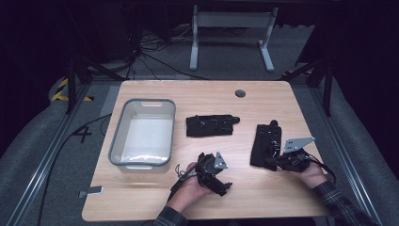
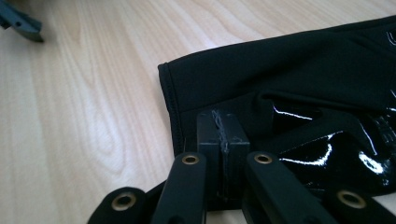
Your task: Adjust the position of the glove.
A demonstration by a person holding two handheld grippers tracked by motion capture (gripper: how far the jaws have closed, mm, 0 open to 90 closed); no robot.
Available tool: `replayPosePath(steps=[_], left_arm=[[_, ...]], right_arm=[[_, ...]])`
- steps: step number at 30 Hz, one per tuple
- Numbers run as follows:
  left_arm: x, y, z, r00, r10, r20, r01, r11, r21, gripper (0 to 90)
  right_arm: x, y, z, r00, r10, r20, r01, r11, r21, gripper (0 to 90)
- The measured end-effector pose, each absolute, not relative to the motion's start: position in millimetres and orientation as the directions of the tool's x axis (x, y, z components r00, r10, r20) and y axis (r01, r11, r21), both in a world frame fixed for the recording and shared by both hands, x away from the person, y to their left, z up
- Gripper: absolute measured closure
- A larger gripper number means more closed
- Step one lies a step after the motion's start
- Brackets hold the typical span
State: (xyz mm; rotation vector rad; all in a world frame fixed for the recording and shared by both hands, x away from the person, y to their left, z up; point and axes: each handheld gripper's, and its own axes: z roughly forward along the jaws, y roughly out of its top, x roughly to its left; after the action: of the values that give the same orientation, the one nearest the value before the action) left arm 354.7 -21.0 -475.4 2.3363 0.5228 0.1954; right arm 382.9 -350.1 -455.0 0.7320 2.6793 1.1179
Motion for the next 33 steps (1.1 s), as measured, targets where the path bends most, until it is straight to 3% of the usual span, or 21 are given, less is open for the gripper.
replayPosePath(steps=[22,33], left_arm=[[354,-21,-475,0.905,0.424,-0.011,0.316,-0.656,0.685,0.2],[355,-21,-475,0.905,0.424,-0.012,0.316,-0.656,0.685,0.2]], right_arm=[[344,-353,-452,-0.889,0.453,0.059,0.373,0.643,0.669,89.5],[365,-364,-440,-0.856,0.517,0.007,0.369,0.602,0.708,89.4]])
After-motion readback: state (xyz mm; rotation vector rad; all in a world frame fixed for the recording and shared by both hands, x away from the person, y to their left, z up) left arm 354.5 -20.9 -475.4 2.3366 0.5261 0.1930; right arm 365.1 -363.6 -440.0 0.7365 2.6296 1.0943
